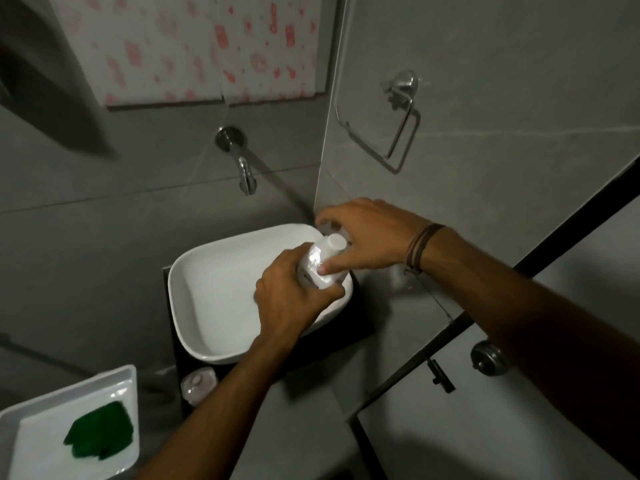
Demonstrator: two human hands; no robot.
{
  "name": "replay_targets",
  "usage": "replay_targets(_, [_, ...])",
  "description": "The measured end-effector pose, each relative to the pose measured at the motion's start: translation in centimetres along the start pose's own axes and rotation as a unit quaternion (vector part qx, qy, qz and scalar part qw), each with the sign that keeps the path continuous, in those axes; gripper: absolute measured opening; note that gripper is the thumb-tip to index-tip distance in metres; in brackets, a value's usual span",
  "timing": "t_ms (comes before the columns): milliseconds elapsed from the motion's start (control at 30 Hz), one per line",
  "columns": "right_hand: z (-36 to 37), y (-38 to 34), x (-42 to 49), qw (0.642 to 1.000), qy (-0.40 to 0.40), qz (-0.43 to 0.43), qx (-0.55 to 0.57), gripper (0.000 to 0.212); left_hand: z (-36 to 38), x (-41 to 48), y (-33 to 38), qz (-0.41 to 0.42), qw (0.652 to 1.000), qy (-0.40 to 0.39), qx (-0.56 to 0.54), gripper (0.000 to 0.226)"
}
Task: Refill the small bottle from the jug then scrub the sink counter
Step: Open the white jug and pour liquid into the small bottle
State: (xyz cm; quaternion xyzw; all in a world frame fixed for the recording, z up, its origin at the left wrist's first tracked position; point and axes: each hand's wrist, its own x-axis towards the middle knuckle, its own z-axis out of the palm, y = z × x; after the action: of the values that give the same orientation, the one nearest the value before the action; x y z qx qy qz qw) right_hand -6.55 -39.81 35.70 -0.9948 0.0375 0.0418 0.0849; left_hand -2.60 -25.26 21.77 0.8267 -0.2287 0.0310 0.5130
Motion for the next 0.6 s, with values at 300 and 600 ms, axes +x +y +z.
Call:
replay_targets(300, [1.2,2.5,-2.3,0.966,0.202,0.001,0.162,0.042,1.0,-0.8,-2.5,-0.011,1.000,0.015,-0.012,0.084])
replay_targets(600, [25.0,7.4,-5.0,0.851,0.107,0.314,0.407,0.036,0.8,-5.2,-5.9,-0.025,0.995,-0.011,-0.096,0.068])
